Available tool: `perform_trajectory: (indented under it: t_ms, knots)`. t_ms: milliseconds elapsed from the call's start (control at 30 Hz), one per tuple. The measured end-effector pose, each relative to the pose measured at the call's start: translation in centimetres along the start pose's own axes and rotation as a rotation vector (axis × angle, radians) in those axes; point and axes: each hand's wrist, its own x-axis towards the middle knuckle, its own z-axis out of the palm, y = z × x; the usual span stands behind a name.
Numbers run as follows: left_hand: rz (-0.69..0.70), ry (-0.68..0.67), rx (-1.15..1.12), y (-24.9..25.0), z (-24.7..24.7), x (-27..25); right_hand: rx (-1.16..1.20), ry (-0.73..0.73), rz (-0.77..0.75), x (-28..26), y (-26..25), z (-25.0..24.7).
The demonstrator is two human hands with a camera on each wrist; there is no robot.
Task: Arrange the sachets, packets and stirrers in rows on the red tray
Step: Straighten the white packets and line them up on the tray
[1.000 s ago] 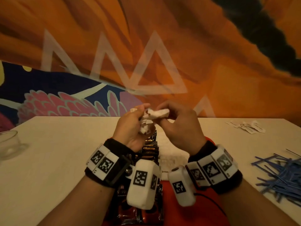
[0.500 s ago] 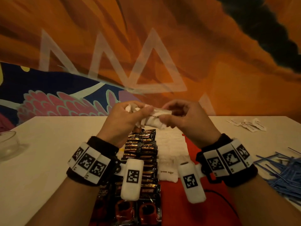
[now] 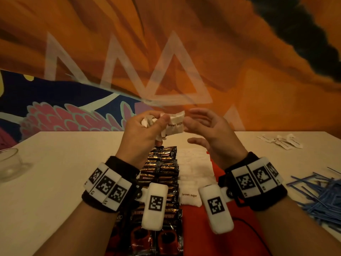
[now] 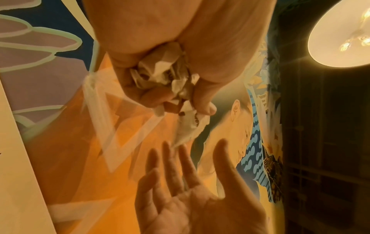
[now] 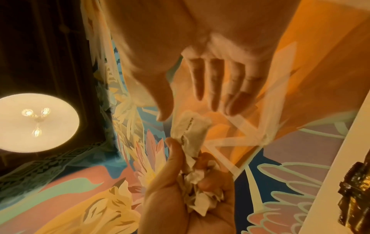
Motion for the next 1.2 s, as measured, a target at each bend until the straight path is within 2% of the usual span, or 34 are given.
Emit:
perform_trajectory:
  t_ms: [67, 233, 333, 533, 667, 767, 967, 1067, 1200]
  knots:
    - [0.021, -0.029, 0.042, 0.0, 0.0, -0.1, 0.013, -0.069, 0.023, -0.2, 0.1, 0.2]
    - [0.053, 0.014, 0.148, -0.1, 0.3, -0.1, 0.019, 0.052, -0.115, 0.0, 0.6, 0.3]
    - [0.048, 0.046, 0.157, -0.3, 0.5, -0.1, -0.009, 0.005, -0.098, 0.0, 0.5, 0.2]
    - [-0.084, -0.03, 0.167, 0.2, 0.7, -0.6, -0.304, -0.124, 0.027, -0.7, 0.3, -1.6]
    - [-0.169, -0.01, 0.141, 0.3, 0.8, -2.0, -0.408, -0.199, 0.23, -2.0, 0.6, -3.8]
    - [-0.239, -0.023, 0.046, 0.4, 0.4, -3.7, -0.533, -0.25, 0.374, -3.1, 1.3, -5.4]
    - [-0.362, -0.093, -0.24, 1.3, -0.3, -7.7, -0.706, -0.266, 0.599, -4.7, 3.3, -6.6]
    - [-0.398, -0.092, -0.283, 1.2, -0.2, -9.5, -0.741, -0.251, 0.66, -5.1, 4.0, -6.4]
    - [-0.43, -0.102, -0.314, 0.9, -0.1, -11.3, -0.905, -0.255, 0.629, -5.1, 4.5, -6.0]
